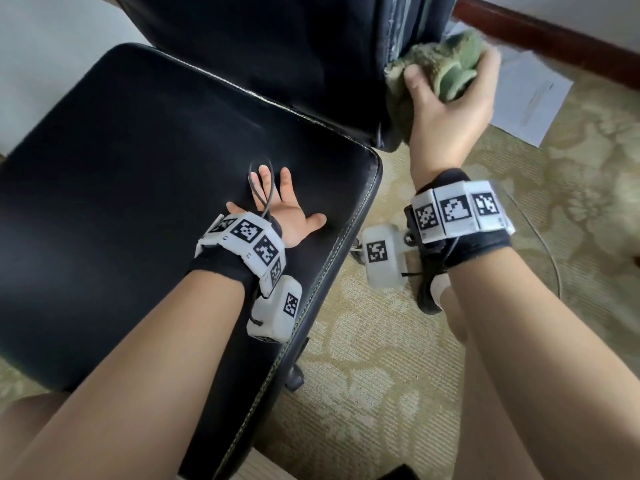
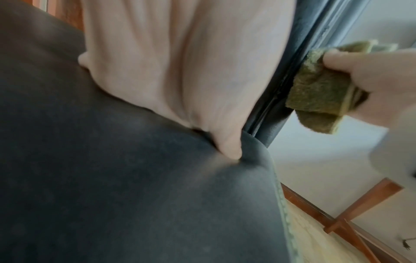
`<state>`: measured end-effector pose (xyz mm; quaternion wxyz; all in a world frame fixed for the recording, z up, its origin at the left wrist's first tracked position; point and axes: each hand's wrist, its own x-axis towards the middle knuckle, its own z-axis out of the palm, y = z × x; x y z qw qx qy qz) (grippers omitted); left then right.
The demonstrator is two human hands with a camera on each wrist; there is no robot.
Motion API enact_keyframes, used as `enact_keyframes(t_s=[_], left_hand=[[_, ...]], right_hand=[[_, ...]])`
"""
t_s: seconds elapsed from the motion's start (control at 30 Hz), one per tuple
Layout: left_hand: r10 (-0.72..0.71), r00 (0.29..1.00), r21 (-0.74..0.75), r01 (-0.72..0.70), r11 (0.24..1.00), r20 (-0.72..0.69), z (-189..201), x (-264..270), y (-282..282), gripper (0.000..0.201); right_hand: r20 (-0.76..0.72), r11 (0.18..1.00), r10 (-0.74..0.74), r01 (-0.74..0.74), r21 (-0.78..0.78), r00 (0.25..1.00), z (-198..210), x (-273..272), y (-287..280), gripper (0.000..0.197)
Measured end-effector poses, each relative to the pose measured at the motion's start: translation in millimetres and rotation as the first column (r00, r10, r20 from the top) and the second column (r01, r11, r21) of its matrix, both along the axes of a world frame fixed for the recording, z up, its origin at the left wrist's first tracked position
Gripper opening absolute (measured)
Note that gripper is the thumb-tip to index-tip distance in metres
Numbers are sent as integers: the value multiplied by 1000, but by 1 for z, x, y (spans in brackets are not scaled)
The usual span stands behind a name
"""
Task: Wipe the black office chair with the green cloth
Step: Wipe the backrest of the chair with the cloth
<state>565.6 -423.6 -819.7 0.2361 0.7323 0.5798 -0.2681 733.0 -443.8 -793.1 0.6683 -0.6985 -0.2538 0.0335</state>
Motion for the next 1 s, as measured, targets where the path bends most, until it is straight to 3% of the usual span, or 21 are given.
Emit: enact_keyframes(t_s=[0.07,0.13,0.2,0.3,0.4,0.5,0.83,0.9,1.0], left_hand=[[6,1000,4,-6,1000,3,0,0,0,94],[8,1000,4,-8,1000,4,1,0,-1,94],[2,1000,5,-2,1000,-5,1,0,-1,94],[-3,1000,-5,3,1000,-15,2,1,-1,94],[1,1000,1,-1,1000,-17,2,2,-1,94],[-2,1000,20,2,1000,-1,2,1,-4,93],[-3,1000,9,3,1000,-6,0,1,1,95],[-8,1000,3,8,1000,5,0,0,1,95],[-15,1000,12,15,1000,13,-1,-2,0,93]], right_hand=[[12,999,11,-11,-41,1000,-4,3,9,39],[-74,976,31,-46,-214,997,-17,4,7,37],[-168,957,-13,-37,-287,986,-32,7,-3,34],[-148,994,-92,83,-64,985,-13,15,-8,34],[12,983,-50,48,175,999,27,21,6,39],[127,989,-24,4,151,992,37,21,20,39],[35,986,11,-5,-164,999,-14,12,18,40],[-20,994,3,-5,-109,1000,-2,12,13,39],[38,987,-52,46,156,998,36,14,18,37]])
